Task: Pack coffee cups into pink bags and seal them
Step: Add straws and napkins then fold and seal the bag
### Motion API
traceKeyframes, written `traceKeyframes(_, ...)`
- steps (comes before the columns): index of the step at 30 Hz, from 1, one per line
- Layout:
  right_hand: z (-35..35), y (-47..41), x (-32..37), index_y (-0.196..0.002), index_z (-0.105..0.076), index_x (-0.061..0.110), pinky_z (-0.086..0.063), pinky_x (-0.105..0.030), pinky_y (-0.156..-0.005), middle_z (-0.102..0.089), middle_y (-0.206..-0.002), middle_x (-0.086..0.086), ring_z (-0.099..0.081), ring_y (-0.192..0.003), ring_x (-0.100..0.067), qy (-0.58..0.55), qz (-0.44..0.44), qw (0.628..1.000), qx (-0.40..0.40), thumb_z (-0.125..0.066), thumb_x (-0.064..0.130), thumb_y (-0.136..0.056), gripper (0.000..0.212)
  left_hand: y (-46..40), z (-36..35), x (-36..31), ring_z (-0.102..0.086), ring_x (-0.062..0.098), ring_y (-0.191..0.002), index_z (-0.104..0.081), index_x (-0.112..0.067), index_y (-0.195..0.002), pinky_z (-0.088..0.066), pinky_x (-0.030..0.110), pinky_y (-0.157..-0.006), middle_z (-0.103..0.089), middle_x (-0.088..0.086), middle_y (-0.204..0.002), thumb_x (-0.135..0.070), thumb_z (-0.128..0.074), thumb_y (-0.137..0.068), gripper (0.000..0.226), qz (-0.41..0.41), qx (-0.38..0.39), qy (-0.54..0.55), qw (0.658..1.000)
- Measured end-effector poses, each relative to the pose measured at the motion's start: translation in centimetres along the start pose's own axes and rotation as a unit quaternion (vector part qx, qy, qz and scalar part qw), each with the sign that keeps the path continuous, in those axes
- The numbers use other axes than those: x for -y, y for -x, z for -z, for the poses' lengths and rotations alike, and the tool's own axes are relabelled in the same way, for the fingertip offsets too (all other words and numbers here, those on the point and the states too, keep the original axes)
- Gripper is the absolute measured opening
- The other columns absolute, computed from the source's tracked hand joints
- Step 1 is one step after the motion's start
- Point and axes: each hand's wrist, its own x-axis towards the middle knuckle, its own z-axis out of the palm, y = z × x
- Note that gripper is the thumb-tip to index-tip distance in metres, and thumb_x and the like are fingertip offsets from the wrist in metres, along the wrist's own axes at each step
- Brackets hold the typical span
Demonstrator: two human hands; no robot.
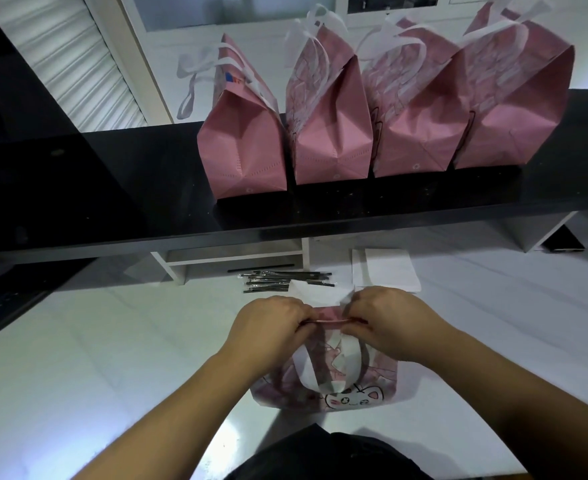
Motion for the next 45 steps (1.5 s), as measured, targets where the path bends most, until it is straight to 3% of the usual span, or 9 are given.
traceKeyframes(3,0.3,0.4,-0.6,-0.102,-0.076,0.026,-0.054,-0.031,-0.071,-0.066,-0.089,0.009,-0.059,-0.080,-0.011,-0.008,-0.004,1.000,-0.001,-0.058,0.048,-0.098,0.028,0.1,0.3,-0.1,-0.066,0.016,-0.076,-0.078,-0.041,-0.112,-0.035,0.026,-0.055,-0.069,-0.011,-0.083,-0.047,-0.060,-0.098,0.023,-0.006,-0.005,-0.009,1.000)
traceKeyframes(6,0.7,1.0,-1.3,-0.102,-0.077,0.025,-0.052,-0.029,-0.072,-0.067,-0.090,0.008,-0.059,-0.082,-0.011,-0.017,-0.010,1.000,0.003,-0.059,0.039,-0.099,0.022,0.3,0.6,0.0,-0.058,0.019,-0.060,-0.077,-0.030,-0.084,-0.031,0.024,-0.049,-0.070,-0.006,-0.074,-0.044,-0.072,-0.090,0.016,0.008,-0.010,-0.025,1.000)
traceKeyframes(10,0.7,2.0,-2.1,-0.117,-0.073,0.028,-0.053,-0.024,-0.080,-0.070,-0.103,0.010,-0.059,-0.091,-0.008,-0.025,-0.017,1.000,-0.001,-0.057,0.035,-0.102,0.024,1.0,0.7,1.3,-0.062,0.025,-0.070,-0.066,-0.025,-0.083,-0.034,0.027,-0.058,-0.070,-0.003,-0.083,-0.037,-0.064,-0.086,0.012,0.054,0.013,-0.033,0.998)
traceKeyframes(12,0.6,2.3,-2.4,-0.119,-0.073,0.030,-0.050,-0.019,-0.079,-0.069,-0.105,0.012,-0.056,-0.090,-0.006,-0.027,-0.019,0.999,-0.005,-0.056,0.038,-0.102,0.025,1.6,1.0,2.2,-0.065,0.025,-0.071,-0.056,-0.029,-0.074,-0.033,0.026,-0.054,-0.068,-0.007,-0.077,-0.036,-0.062,-0.082,0.012,0.050,-0.001,-0.019,0.999)
traceKeyframes(16,0.2,2.8,-3.2,-0.118,-0.073,0.029,-0.046,-0.017,-0.079,-0.069,-0.105,0.012,-0.052,-0.088,-0.003,-0.026,-0.026,0.999,-0.016,-0.057,0.039,-0.101,0.025,2.8,1.6,4.1,-0.068,0.012,-0.081,-0.081,-0.038,-0.098,-0.046,0.025,-0.065,-0.075,-0.017,-0.087,-0.041,-0.076,-0.088,0.012,0.045,-0.014,-0.007,0.999)
traceKeyframes(30,0.6,4.7,-3.7,-0.099,-0.080,0.018,-0.057,-0.030,-0.069,-0.074,-0.088,0.006,-0.066,-0.078,-0.016,-0.002,-0.034,0.996,-0.077,-0.074,0.023,-0.092,0.010,5.2,2.0,6.2,-0.065,0.007,-0.082,-0.085,-0.034,-0.102,-0.036,0.007,-0.071,-0.077,-0.013,-0.092,-0.024,-0.084,-0.087,0.018,0.139,-0.023,0.096,0.985)
traceKeyframes(35,-0.1,5.0,-2.4,-0.117,-0.071,0.026,-0.056,-0.034,-0.082,-0.070,-0.105,0.009,-0.058,-0.095,-0.012,0.034,-0.061,0.994,-0.087,-0.063,0.039,-0.096,0.027,5.5,1.2,5.9,-0.062,0.007,-0.094,-0.080,-0.032,-0.110,-0.044,0.017,-0.079,-0.074,-0.018,-0.102,-0.028,-0.076,-0.091,0.020,0.133,-0.020,0.086,0.987)
traceKeyframes(40,-1.2,3.5,0.8,-0.139,-0.053,0.031,-0.046,-0.039,-0.102,-0.061,-0.129,0.009,-0.054,-0.119,-0.018,0.080,-0.038,0.995,-0.047,-0.074,0.043,-0.083,0.061,5.4,1.0,5.7,-0.050,-0.002,-0.100,-0.072,-0.039,-0.114,-0.037,0.015,-0.084,-0.059,-0.031,-0.106,-0.042,-0.068,-0.095,0.019,0.134,-0.024,0.098,0.986)
traceKeyframes(45,-0.8,2.4,2.2,-0.122,-0.071,0.027,-0.052,-0.035,-0.083,-0.072,-0.110,0.006,-0.063,-0.098,-0.021,0.079,-0.042,0.992,-0.088,-0.074,0.026,-0.087,0.035,5.0,1.4,5.4,-0.053,0.000,-0.101,-0.073,-0.039,-0.110,-0.036,0.012,-0.084,-0.061,-0.030,-0.104,-0.040,-0.069,-0.095,0.016,0.116,-0.038,0.123,0.985)
